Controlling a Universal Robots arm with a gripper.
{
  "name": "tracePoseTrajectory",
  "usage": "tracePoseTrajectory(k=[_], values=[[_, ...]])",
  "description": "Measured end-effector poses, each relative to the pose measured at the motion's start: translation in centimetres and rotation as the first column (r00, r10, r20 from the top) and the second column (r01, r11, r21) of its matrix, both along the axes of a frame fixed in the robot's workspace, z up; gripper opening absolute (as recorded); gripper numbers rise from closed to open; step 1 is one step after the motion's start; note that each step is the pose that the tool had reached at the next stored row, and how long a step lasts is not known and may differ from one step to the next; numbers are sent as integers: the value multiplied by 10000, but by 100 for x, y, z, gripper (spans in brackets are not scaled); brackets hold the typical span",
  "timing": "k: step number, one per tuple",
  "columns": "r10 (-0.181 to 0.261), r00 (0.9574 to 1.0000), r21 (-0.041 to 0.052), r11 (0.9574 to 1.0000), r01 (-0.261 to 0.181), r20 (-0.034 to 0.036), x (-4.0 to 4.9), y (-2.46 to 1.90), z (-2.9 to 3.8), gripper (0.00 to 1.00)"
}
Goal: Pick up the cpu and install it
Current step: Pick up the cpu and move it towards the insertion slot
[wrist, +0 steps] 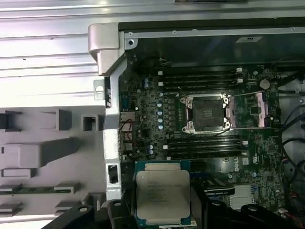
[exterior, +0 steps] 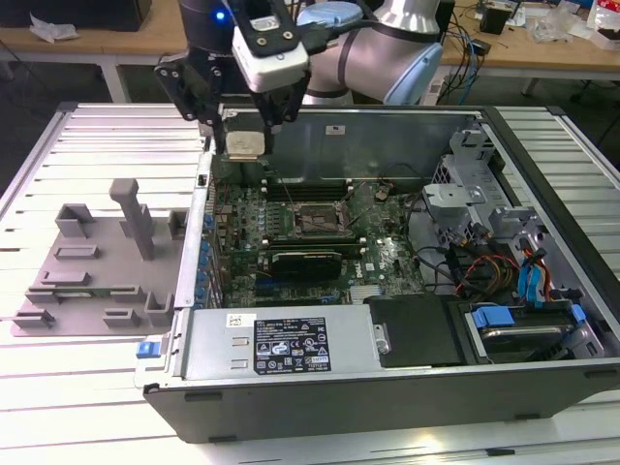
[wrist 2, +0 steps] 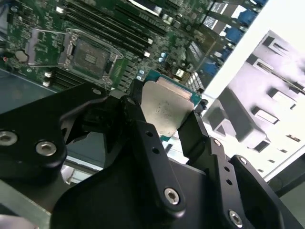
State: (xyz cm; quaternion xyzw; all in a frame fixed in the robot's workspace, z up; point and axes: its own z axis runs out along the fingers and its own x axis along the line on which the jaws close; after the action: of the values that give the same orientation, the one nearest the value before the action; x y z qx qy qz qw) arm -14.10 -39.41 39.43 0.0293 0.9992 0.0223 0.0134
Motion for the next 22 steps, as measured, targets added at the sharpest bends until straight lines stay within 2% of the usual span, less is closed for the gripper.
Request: tracePoseTrajectory(k=[1,8,10,12,16,22], values=[[-1,10000,0,10000,1,0,69,0,0,55],[-1,10000,1,10000,1,1,362,-1,-3,55],[0,10000,0,10000,0,0,488,-1,-5,55],[2,10000,0,10000,-2,-1,548,-1,-6,55],[1,10000,1,10000,-1,1,566,0,-20,55],[0,10000,-1,10000,0,-9,606,-1,-194,55]])
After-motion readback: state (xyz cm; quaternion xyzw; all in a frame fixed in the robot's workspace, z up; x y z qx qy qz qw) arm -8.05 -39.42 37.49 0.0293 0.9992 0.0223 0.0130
